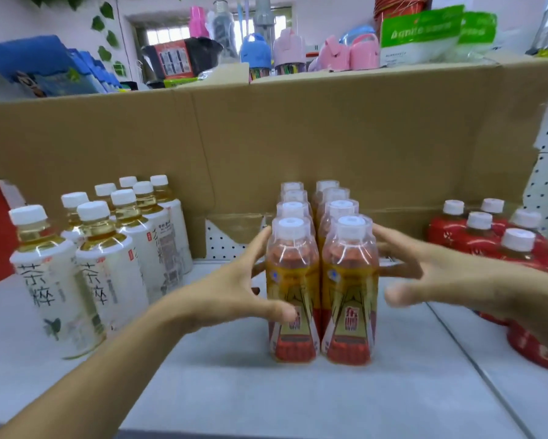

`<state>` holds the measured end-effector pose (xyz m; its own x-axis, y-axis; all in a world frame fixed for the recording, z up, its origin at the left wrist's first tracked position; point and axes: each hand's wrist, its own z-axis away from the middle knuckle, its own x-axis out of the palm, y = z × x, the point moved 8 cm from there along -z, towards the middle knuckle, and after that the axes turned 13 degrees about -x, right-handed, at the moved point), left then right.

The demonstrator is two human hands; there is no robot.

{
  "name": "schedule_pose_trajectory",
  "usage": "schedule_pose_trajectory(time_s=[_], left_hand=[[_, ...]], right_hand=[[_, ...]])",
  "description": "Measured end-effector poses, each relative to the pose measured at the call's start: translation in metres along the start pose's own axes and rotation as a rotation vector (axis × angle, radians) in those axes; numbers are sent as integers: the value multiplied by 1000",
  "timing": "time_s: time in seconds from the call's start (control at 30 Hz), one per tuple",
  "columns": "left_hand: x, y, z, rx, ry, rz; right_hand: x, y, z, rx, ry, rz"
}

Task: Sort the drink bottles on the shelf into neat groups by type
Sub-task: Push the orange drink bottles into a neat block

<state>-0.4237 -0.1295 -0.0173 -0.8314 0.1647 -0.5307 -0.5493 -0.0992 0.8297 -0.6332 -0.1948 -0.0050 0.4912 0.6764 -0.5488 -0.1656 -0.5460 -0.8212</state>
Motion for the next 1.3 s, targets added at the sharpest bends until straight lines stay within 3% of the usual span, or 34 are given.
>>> schedule_pose_trajectory(time_s=[0.23, 0.7, 0.83, 0.9, 1.03, 1.17, 1.3], left_hand=[[10, -18, -16, -1, 56, 50], [30, -27, 4, 3, 272, 85], [35, -27, 25, 35, 442, 129], [28, -27, 46, 67, 597, 153], [-2, -36, 94, 209, 827, -60], [-53, -63, 135, 294, 982, -109], [-121, -99, 174, 318, 1043, -5]], right_hand=[[18, 27, -13, -79, 118, -33], [34, 22, -7, -39, 269, 69], [46, 13, 4, -118, 428, 96], [50, 6, 14, -186, 603, 81], [56, -44, 28, -423, 909, 385], [102, -98, -7, -631, 842, 466], [167, -102, -87, -506, 596, 273]])
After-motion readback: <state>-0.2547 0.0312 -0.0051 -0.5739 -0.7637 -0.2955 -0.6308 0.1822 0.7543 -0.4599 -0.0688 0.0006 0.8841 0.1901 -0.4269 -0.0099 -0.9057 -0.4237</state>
